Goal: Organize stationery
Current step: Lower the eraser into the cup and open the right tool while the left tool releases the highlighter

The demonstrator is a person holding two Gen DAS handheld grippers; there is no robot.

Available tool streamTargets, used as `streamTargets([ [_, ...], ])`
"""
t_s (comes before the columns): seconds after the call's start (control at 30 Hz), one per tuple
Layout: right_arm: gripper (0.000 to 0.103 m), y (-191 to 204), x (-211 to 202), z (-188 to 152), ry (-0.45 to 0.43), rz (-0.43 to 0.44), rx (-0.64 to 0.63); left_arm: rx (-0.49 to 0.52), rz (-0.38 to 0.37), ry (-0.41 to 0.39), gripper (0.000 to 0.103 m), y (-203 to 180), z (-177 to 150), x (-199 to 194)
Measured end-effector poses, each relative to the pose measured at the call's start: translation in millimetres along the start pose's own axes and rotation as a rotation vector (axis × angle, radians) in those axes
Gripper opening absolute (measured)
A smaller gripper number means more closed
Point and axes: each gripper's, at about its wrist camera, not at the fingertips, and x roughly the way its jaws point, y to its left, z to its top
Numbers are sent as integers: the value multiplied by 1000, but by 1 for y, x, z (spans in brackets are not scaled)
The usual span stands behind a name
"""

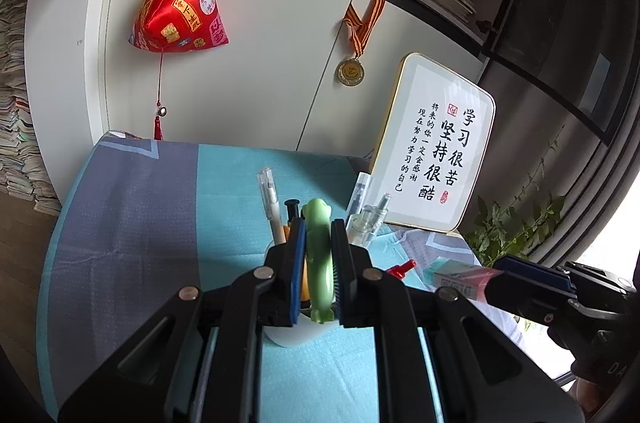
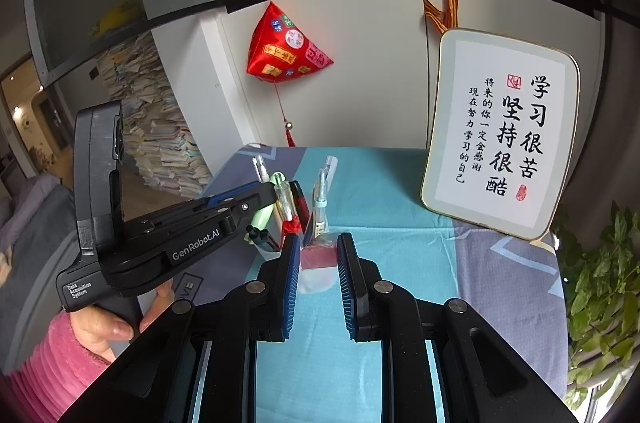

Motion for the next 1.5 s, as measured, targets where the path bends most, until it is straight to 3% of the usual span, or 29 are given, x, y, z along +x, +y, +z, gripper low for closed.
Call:
streamTargets([
  [0.2,20,2,-1,2,-1,1,-5,39,13,-3,11,-4,-4,-1],
  [0.5,20,7,-4,6,-6,-6,-17,16,14,-29,11,2,-1,-11],
  [0.9,20,24,5,28,8,33,-51,91,126,-51,15,1,-40,-48],
  [1.5,20,50,45,42,68,30,-84,108,124,-31,15,0,-56,-61],
])
